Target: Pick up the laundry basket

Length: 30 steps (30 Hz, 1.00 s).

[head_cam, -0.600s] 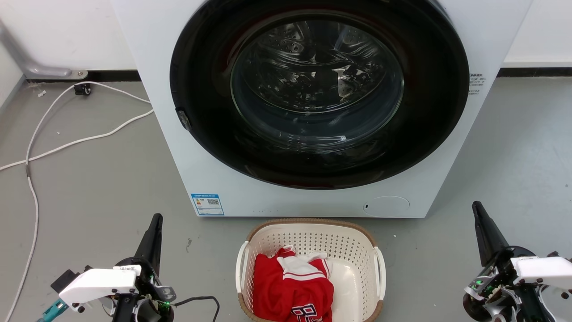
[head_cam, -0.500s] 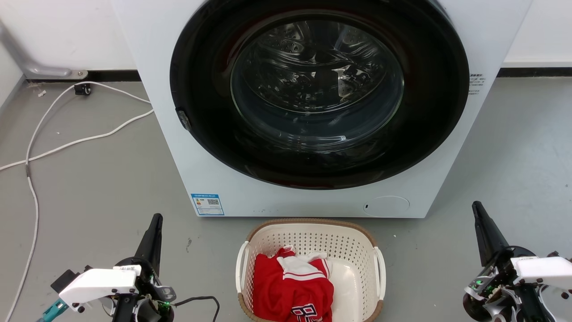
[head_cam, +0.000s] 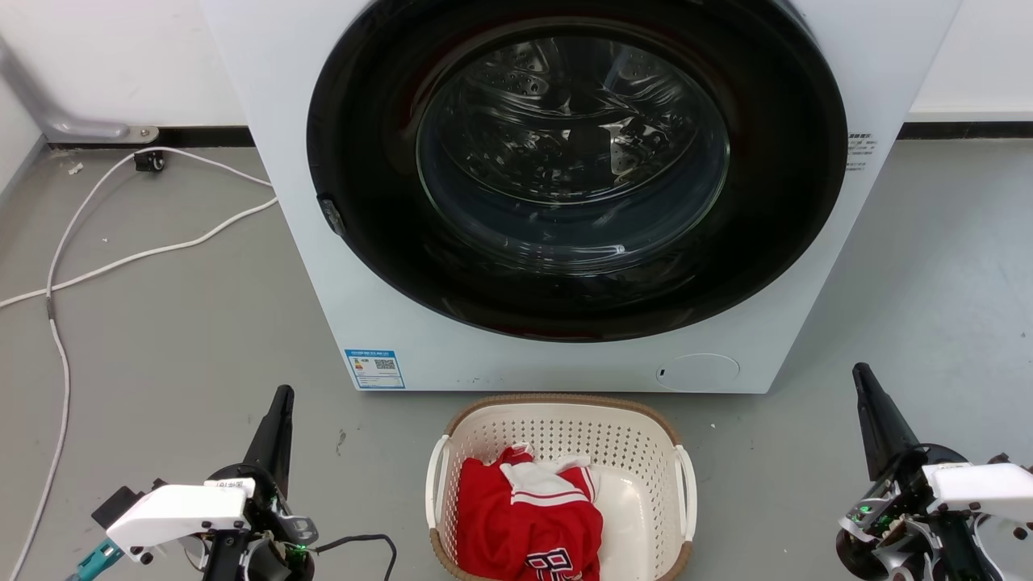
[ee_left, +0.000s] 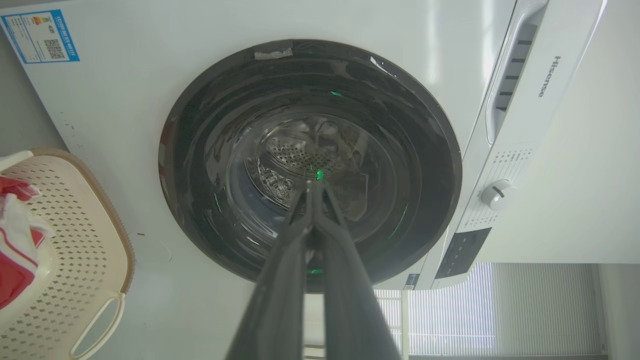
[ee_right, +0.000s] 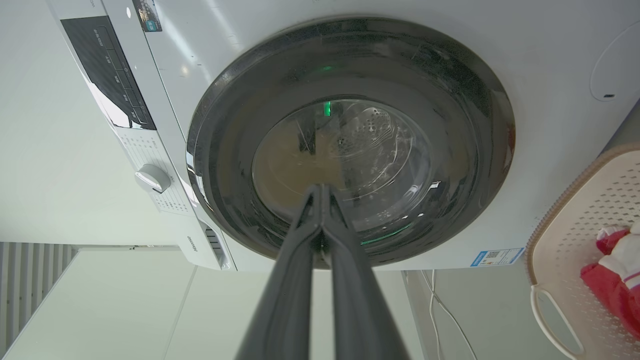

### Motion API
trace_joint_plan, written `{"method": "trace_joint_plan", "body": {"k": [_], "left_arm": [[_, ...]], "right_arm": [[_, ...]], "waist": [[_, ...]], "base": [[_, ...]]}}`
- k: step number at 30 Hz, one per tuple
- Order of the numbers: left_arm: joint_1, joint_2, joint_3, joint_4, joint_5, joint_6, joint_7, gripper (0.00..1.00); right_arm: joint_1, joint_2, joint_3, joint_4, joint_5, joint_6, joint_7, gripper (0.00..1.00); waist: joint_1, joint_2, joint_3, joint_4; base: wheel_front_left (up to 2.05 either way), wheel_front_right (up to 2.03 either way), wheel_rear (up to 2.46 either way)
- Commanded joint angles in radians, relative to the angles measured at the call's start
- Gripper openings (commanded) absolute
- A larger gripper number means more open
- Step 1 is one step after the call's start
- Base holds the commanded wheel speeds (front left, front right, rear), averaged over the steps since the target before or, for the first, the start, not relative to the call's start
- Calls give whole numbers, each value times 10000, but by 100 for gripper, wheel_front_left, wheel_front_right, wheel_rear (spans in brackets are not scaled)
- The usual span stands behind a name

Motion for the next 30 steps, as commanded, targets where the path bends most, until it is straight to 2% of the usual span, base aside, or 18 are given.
{"method": "trace_joint_plan", "body": {"k": [1, 12, 13, 16, 30], "left_arm": [[-109, -8, 32, 9, 20, -43, 29, 0], [-110, -10, 36, 10, 25, -43, 34, 0], [0, -2, 1, -2, 2, 0, -3, 100], [201, -42, -23, 255, 0, 17, -15, 100], [537, -34, -20, -252, 662, 11, -711, 100]], "right_arm": [[-105, 20, -14, 12, -81, 0, 22, 0], [-105, 22, -17, 12, -73, 0, 24, 0], [0, 2, -2, -2, -18, 0, -1, 100], [218, 25, 13, 245, -10, -2, -2, 100], [437, 22, 322, -18, -811, 0, -702, 100]], "waist": [[0, -1, 0, 0], [0, -1, 0, 0], [0, -1, 0, 0], [0, -1, 0, 0], [0, -1, -38, -10]], "base": [[0, 0, 0], [0, 0, 0], [0, 0, 0], [0, 0, 0], [0, 0, 0]]}}
